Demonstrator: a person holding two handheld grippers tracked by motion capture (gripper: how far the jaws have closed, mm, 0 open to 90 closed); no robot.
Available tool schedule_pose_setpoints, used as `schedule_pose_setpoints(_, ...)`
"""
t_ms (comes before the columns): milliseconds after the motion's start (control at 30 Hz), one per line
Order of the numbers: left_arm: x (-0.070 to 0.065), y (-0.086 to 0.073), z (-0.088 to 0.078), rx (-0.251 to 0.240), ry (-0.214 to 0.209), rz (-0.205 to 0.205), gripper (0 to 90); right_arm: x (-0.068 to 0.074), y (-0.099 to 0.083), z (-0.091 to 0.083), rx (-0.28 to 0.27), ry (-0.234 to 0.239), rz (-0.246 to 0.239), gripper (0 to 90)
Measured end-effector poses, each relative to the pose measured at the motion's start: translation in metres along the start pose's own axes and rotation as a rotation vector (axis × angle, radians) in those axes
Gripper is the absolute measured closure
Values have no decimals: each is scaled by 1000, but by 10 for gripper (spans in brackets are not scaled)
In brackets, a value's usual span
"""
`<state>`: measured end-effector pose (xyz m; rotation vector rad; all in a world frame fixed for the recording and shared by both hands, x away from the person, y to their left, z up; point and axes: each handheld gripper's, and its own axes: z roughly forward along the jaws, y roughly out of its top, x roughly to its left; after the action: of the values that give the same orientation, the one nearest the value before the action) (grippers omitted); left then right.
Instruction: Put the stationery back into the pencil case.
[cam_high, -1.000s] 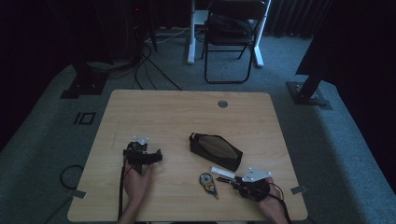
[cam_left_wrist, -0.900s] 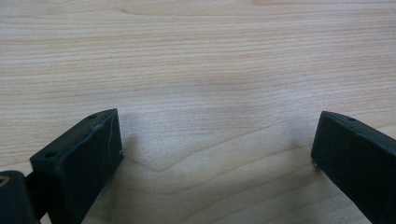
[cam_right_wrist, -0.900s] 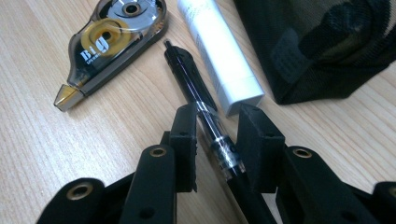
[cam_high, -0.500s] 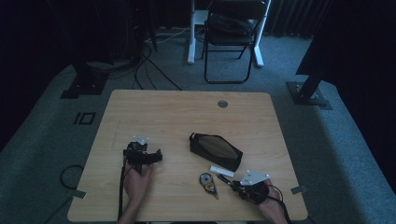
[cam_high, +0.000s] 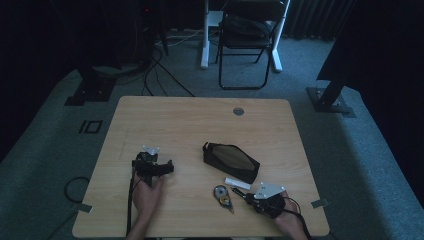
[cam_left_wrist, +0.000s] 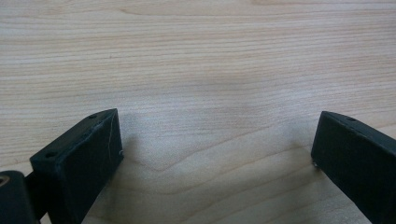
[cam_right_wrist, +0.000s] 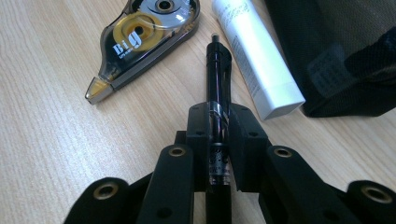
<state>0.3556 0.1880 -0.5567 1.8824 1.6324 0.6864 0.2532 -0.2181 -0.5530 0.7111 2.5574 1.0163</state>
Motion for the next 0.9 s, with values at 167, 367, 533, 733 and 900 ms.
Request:
schedule_pose_setpoints(167,0,0,0,0,0,0,22,1,0,0,-3,-4,-5,797)
schedule_pose_setpoints(367,0,0,0,0,0,0,22,1,1,-6,-29,-1,2,797)
schedule_pose_setpoints(533,0,0,0,0,0,0,22,1,3,-9,-45,1,9,798)
schedule_pose_setpoints(733,0,0,0,0,0,0,22,4,9,-15,-69,4,3,798)
schedule_pose_setpoints(900,0,0,0,0,0,0,22,5,12,-18,-73,-4,4,798)
